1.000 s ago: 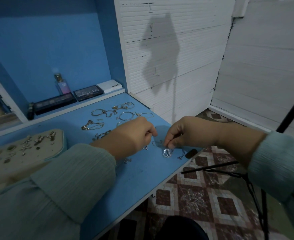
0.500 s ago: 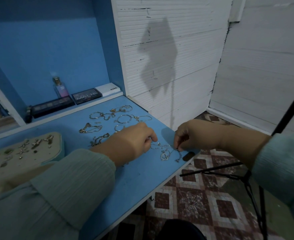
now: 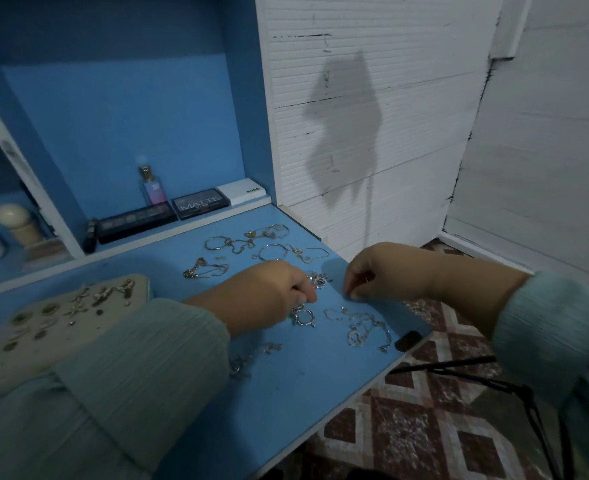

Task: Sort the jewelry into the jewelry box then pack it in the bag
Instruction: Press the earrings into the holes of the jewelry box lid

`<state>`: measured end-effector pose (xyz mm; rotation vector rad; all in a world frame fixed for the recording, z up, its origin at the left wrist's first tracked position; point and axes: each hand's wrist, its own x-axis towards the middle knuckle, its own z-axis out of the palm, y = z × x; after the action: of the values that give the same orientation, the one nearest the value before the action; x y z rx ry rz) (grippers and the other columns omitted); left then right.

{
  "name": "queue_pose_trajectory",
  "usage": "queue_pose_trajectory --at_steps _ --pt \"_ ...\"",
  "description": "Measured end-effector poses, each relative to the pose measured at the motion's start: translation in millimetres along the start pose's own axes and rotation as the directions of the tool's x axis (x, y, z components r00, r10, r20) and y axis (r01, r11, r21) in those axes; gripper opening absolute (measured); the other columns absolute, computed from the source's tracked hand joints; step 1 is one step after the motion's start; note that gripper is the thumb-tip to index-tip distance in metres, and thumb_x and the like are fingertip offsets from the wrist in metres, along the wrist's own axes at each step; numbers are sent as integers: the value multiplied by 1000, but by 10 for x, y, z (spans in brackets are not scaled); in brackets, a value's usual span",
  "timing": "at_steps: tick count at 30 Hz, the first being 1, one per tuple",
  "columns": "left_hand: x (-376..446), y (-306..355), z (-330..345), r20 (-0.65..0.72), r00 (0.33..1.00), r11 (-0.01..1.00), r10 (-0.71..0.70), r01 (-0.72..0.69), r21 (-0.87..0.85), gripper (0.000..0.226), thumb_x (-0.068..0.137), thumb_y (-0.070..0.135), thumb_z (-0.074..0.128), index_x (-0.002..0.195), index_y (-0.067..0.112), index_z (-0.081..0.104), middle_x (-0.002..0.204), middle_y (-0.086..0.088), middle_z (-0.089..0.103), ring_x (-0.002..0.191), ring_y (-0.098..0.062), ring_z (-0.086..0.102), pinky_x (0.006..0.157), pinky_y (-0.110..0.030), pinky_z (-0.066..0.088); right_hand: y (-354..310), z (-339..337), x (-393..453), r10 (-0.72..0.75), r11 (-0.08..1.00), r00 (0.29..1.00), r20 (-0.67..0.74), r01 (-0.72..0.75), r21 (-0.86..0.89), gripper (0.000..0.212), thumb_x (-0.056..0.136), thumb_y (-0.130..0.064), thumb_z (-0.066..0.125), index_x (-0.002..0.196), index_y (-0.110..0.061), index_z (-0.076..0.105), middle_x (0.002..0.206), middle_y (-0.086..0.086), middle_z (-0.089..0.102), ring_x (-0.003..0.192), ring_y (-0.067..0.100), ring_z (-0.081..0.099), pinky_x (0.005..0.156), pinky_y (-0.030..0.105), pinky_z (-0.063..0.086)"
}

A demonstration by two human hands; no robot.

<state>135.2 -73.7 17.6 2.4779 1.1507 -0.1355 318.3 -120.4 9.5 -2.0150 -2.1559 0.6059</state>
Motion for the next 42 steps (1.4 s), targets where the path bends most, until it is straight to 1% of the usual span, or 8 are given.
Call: queue_pose_trajectory --at_steps 6,13,17,21,24,27,30,42 --pt "23 -179 -8 -74 996 986 -47 34 -164 24 96 16 47 111 25 64 93 14 49 84 -2 47 64 -4 33 -13 -54 258 14 1000 997 -81 -12 29 16 85 -18 64 100 -18 69 94 -8 61 89 8 55 70 15 42" --pt "88 -251 -82 -104 991 987 -90 74 -144 30 98 12 42 119 22 61 118 2 57 97 -12 55 62 -8 37 2 -82 480 -19 1000 998 -56 18 -25 15 85 -16 64 98 -17 71 101 -4 66 86 6 54 77 17 42" --pt "154 -296 -105 -144 985 989 -98 81 -122 31 98 10 42 119 24 60 107 6 52 86 -6 48 58 -13 36 -23 -115 611 -56 996 992 -111 49 -72 24 86 -17 61 110 -20 65 88 -8 54 82 9 49 63 11 37" --pt "201 -362 -45 -196 977 987 -87 58 -148 31 97 6 44 118 20 61 119 -2 57 72 0 46 53 -1 36 -45 -70 698 -122 982 992 -43 114 -153 26 89 -24 58 114 -23 66 104 -4 62 88 7 51 75 15 35" --pt "213 -409 9 -199 975 985 -96 64 -162 30 97 5 44 117 20 61 126 -3 54 79 -2 46 52 -5 37 -40 -90 675 -126 988 990 -64 119 -103 24 87 -18 61 110 -20 68 98 -6 60 87 4 49 76 14 35" --pt "219 -424 33 -189 978 984 -88 56 -170 30 98 7 42 116 21 61 124 -4 53 72 -1 41 50 3 34 -22 -104 615 -107 994 991 -75 107 4 16 82 -14 67 97 -19 71 97 -4 66 84 6 55 76 16 42" --pt "226 -422 52 -206 975 982 -80 43 -182 28 99 11 40 115 20 62 121 -2 53 79 -2 43 53 3 34 -18 -65 558 -83 996 996 -25 84 13 12 79 -16 71 91 -20 71 85 -10 64 77 1 54 70 9 41" --pt "168 -400 86 -264 961 973 -88 26 -229 28 99 11 38 109 14 64 69 14 37 55 2 37 44 1 31 0 0 403 -21 996 999 -47 17 -87 15 87 -24 62 98 -16 69 99 -3 66 89 9 57 82 24 48"
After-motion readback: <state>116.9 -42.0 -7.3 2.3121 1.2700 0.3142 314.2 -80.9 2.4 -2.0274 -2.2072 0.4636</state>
